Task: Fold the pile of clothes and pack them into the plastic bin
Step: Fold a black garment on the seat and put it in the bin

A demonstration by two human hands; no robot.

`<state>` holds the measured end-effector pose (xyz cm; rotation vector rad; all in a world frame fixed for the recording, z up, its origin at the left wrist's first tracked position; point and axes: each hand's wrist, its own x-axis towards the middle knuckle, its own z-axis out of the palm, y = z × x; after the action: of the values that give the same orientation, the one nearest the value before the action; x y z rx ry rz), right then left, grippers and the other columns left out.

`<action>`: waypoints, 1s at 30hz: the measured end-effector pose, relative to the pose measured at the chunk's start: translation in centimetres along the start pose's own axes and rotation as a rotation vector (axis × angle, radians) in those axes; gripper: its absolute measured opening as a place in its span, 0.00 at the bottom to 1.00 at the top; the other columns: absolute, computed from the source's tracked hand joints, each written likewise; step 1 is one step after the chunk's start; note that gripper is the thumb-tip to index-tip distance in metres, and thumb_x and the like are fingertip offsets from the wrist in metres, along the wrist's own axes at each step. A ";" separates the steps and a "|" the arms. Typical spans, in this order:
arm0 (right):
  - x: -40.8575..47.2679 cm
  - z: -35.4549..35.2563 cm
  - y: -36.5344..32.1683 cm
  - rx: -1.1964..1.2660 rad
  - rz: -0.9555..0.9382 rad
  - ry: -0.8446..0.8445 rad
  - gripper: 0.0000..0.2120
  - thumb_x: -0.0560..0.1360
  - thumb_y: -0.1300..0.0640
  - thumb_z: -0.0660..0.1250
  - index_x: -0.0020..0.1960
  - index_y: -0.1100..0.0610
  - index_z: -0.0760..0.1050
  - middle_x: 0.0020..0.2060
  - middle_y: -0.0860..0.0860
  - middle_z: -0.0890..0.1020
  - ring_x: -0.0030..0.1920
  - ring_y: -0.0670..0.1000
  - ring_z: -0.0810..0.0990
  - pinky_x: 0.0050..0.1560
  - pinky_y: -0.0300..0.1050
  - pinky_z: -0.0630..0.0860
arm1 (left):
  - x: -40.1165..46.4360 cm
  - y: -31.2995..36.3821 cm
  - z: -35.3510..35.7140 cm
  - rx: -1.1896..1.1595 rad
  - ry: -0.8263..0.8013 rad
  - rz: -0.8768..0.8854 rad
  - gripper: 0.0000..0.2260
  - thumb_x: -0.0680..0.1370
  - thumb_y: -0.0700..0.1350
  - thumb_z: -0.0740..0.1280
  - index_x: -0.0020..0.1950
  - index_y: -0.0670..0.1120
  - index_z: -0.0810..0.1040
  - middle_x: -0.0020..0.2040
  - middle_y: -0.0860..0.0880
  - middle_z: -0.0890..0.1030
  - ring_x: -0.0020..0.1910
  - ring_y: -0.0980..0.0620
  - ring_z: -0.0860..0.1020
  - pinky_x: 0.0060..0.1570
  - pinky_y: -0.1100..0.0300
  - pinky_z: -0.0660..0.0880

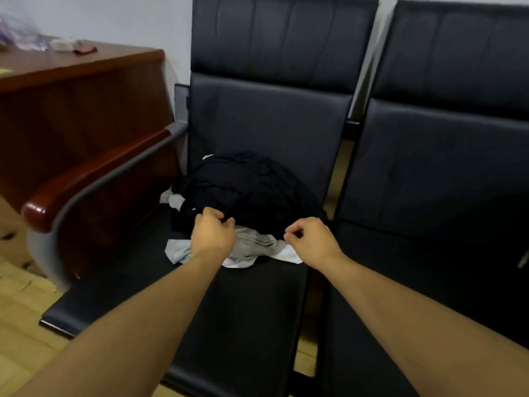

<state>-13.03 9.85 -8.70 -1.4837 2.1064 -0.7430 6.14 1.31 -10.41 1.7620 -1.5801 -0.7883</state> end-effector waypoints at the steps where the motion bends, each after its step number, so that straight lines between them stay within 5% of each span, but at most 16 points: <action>1: 1.0 1.0 0.2 -0.049 -0.015 -0.033 0.09 0.80 0.53 0.69 0.59 0.51 0.81 0.67 0.49 0.76 0.69 0.51 0.74 0.65 0.45 0.73 | 1.0 -0.6 0.1 0.005 0.024 -0.014 0.16 0.79 0.50 0.69 0.63 0.45 0.72 0.63 0.43 0.73 0.58 0.43 0.76 0.53 0.53 0.71; 4: 3.2 3.0 0.0 -0.135 -0.002 -0.111 0.16 0.81 0.54 0.67 0.69 0.50 0.76 0.82 0.52 0.51 0.80 0.54 0.56 0.70 0.45 0.65 | 3.4 -2.0 0.6 0.028 0.089 -0.025 0.26 0.77 0.51 0.73 0.69 0.44 0.67 0.70 0.41 0.66 0.68 0.39 0.69 0.63 0.48 0.70; 8: 6.1 4.2 -0.5 -0.011 0.049 -0.133 0.22 0.82 0.55 0.66 0.75 0.48 0.70 0.82 0.54 0.41 0.81 0.59 0.50 0.73 0.46 0.62 | 4.8 -3.0 1.6 0.079 0.071 0.171 0.35 0.72 0.56 0.77 0.73 0.49 0.66 0.71 0.45 0.65 0.71 0.44 0.64 0.65 0.51 0.69; 10: 7.5 4.4 -0.4 0.002 0.083 -0.115 0.24 0.83 0.54 0.64 0.77 0.50 0.66 0.82 0.54 0.44 0.80 0.60 0.51 0.75 0.48 0.60 | 5.2 -3.1 2.3 0.197 0.087 0.324 0.33 0.71 0.56 0.77 0.72 0.50 0.69 0.68 0.46 0.67 0.69 0.46 0.64 0.66 0.51 0.69; 13: 8.9 4.2 0.2 -0.021 0.074 -0.013 0.22 0.84 0.55 0.61 0.77 0.57 0.67 0.78 0.52 0.62 0.76 0.57 0.61 0.73 0.47 0.62 | 5.9 -3.0 3.1 0.304 0.154 0.409 0.22 0.75 0.53 0.74 0.67 0.49 0.76 0.65 0.47 0.71 0.66 0.45 0.67 0.65 0.50 0.68; 17: 8.2 2.5 0.7 0.075 0.056 0.247 0.09 0.81 0.54 0.67 0.58 0.55 0.82 0.57 0.51 0.82 0.55 0.53 0.81 0.52 0.44 0.77 | 6.3 -2.0 2.9 0.298 0.272 0.448 0.11 0.78 0.50 0.70 0.59 0.48 0.82 0.59 0.47 0.74 0.62 0.44 0.69 0.62 0.49 0.68; 22: 5.9 -1.2 0.5 0.153 0.074 0.392 0.03 0.77 0.56 0.73 0.49 0.51 0.80 0.45 0.49 0.83 0.41 0.48 0.82 0.45 0.47 0.82 | 5.3 0.8 1.7 0.138 0.259 0.531 0.11 0.82 0.50 0.64 0.58 0.46 0.82 0.56 0.50 0.78 0.58 0.48 0.75 0.58 0.52 0.73; 27: 3.0 -6.6 -0.3 0.246 0.028 0.517 0.16 0.76 0.64 0.68 0.60 0.49 0.75 0.45 0.48 0.78 0.44 0.48 0.79 0.44 0.43 0.79 | 3.2 5.2 -0.3 -0.017 0.251 0.495 0.11 0.84 0.48 0.60 0.57 0.46 0.80 0.52 0.49 0.80 0.51 0.50 0.77 0.49 0.56 0.71; 30: 1.2 -10.3 -1.2 0.179 -0.019 0.557 0.14 0.78 0.63 0.64 0.60 0.52 0.79 0.49 0.49 0.80 0.49 0.51 0.80 0.52 0.50 0.80 | 1.4 8.5 -1.6 -0.133 0.160 0.449 0.10 0.85 0.48 0.56 0.54 0.46 0.75 0.44 0.49 0.78 0.41 0.50 0.76 0.41 0.55 0.68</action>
<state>-19.13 10.08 -0.22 -1.3030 2.3286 -1.4453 2.31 -0.60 -2.79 1.2733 -1.6842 -0.5070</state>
